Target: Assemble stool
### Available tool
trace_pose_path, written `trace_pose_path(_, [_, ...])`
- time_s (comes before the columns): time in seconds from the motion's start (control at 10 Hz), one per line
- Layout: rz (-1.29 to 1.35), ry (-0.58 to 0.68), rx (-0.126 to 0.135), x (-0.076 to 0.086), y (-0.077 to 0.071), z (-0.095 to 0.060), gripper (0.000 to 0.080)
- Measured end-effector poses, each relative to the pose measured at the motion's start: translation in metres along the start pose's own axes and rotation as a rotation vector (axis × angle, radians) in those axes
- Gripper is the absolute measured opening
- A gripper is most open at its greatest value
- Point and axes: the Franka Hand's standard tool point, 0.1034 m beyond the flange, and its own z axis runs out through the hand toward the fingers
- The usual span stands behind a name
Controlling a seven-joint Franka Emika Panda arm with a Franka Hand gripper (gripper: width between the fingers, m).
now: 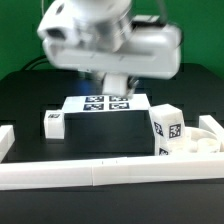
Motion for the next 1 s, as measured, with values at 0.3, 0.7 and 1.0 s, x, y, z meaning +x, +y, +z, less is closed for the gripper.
trace_pose_path(0.3, [0.032,0.143,0.052,-0.013,-0.023,-0.041,0.0325])
trace_pose_path(0.7, [0.056,0.414,0.122,-0.007,-0.056,-0.044,0.0325])
trace_pose_path(1.0, [0.096,0.679,0.167,-0.008,-0.108,-0.03,0.0325])
